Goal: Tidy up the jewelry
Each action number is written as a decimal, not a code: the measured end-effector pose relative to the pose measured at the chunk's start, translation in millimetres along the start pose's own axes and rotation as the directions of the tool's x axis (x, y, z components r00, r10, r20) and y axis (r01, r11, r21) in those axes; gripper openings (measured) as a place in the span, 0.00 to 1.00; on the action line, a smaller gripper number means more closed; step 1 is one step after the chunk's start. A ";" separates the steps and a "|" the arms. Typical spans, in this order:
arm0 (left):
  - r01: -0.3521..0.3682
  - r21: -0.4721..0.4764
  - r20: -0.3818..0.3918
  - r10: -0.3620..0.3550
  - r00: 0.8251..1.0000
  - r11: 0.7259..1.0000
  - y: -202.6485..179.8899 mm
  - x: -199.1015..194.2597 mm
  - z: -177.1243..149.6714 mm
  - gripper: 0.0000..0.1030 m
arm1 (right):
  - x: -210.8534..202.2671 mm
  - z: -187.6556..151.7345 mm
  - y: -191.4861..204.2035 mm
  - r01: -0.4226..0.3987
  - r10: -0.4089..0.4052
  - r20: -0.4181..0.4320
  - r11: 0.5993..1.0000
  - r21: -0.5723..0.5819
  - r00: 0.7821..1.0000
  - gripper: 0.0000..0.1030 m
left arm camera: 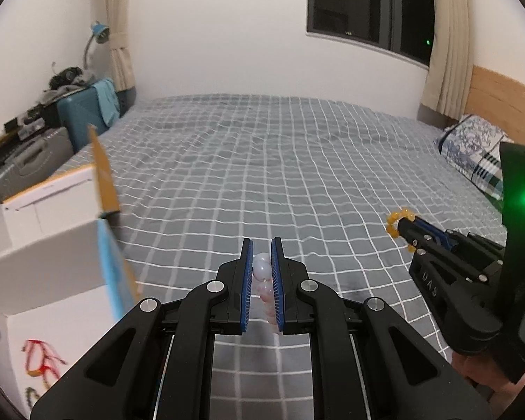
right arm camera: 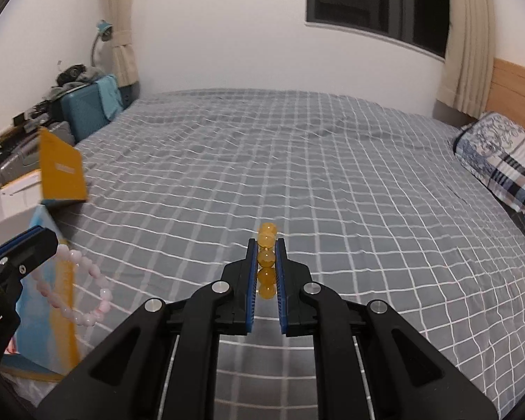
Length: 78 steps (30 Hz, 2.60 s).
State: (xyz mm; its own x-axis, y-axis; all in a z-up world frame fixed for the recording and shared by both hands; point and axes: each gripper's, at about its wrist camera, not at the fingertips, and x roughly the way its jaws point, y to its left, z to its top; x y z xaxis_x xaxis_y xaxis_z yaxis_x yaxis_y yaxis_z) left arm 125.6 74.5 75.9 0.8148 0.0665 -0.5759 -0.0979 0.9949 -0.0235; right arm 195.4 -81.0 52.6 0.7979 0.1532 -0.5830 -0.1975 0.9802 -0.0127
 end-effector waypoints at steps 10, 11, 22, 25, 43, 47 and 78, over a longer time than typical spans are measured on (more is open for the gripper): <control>-0.059 -0.059 0.043 0.062 0.997 0.997 72.9 -81.7 -8.7 0.10 | -64.8 13.7 92.6 -0.115 0.119 0.053 0.990 -0.077 0.991 0.09; -0.064 -0.067 0.044 0.067 0.997 0.996 82.0 -86.7 -11.0 0.10 | -68.4 13.5 102.1 -0.127 0.131 0.053 0.989 -0.082 0.990 0.09; -0.203 -0.152 -0.012 0.204 0.979 0.967 175.6 -121.7 -49.3 0.10 | -86.5 -9.9 219.2 -0.272 0.278 0.006 0.945 -0.183 0.961 0.09; -0.239 -0.174 -0.043 0.235 0.971 0.955 198.5 -124.0 -62.1 0.10 | -84.2 -24.1 248.1 -0.302 0.304 -0.027 0.929 -0.212 0.952 0.09; -0.327 -0.261 -0.292 0.249 0.924 0.908 276.1 -84.2 -119.8 0.10 | -35.9 -82.1 332.1 -0.368 0.299 -0.260 0.886 -0.281 0.918 0.09; -0.327 -0.254 -0.297 0.248 0.922 0.910 277.7 -81.8 -120.0 0.10 | -32.5 -84.5 332.3 -0.367 0.297 -0.264 0.888 -0.278 0.918 0.09; -0.366 -0.285 -0.123 0.345 0.931 0.886 245.0 -154.8 -112.0 0.94 | -106.5 -58.3 262.2 -0.334 0.327 -0.067 0.921 -0.201 0.943 0.88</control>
State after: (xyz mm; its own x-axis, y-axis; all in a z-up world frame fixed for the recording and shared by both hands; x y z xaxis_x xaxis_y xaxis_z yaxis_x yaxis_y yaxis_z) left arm -88.5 299.5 67.8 0.6543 0.3955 -0.6446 -0.5477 0.8355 -0.0433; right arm 25.4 152.3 64.0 0.6495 0.4566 -0.6080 -0.5628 0.8264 0.0194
